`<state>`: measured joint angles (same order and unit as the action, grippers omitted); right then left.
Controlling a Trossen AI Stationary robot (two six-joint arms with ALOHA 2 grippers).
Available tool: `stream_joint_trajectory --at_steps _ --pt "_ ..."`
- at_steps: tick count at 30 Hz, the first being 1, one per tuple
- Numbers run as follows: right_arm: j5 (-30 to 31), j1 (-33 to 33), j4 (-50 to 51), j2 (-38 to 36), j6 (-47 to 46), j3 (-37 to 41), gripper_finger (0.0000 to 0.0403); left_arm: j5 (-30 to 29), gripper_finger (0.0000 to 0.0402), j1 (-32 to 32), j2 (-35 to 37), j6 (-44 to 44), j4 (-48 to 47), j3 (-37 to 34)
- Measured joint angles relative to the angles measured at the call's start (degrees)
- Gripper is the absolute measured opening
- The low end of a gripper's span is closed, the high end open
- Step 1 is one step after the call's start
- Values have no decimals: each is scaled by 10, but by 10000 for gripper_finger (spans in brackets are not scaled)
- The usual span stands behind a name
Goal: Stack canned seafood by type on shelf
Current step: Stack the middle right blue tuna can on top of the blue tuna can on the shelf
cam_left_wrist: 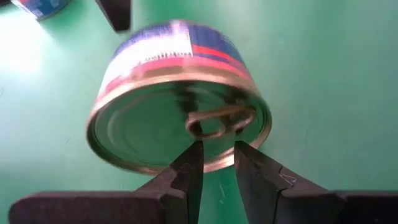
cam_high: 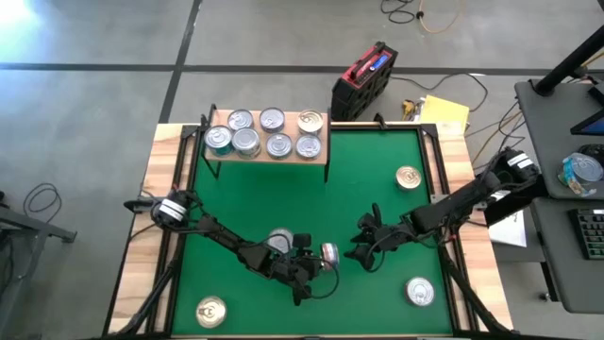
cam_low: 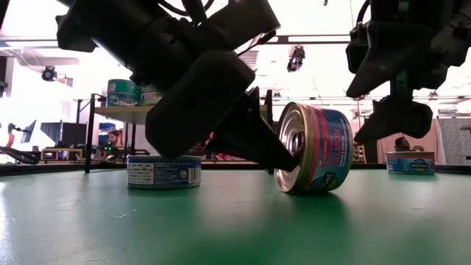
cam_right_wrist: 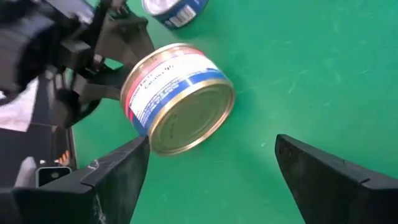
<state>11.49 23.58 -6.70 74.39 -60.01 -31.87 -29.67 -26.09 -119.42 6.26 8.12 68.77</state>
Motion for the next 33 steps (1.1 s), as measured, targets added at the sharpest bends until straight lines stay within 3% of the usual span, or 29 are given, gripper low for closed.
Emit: stream_joint_trajectory --at_steps 8,16,23,33 --pt "0 18 14 73 24 -69 343 6 75 3 -1 -12 25 0" --pt "51 38 150 111 26 -162 348 7 75 5 -1 -13 51 1" --pt "57 39 192 149 25 -231 348 7 75 5 -2 -14 60 1" --pt "95 39 367 234 -14 -343 342 7 75 5 -2 -17 60 1"
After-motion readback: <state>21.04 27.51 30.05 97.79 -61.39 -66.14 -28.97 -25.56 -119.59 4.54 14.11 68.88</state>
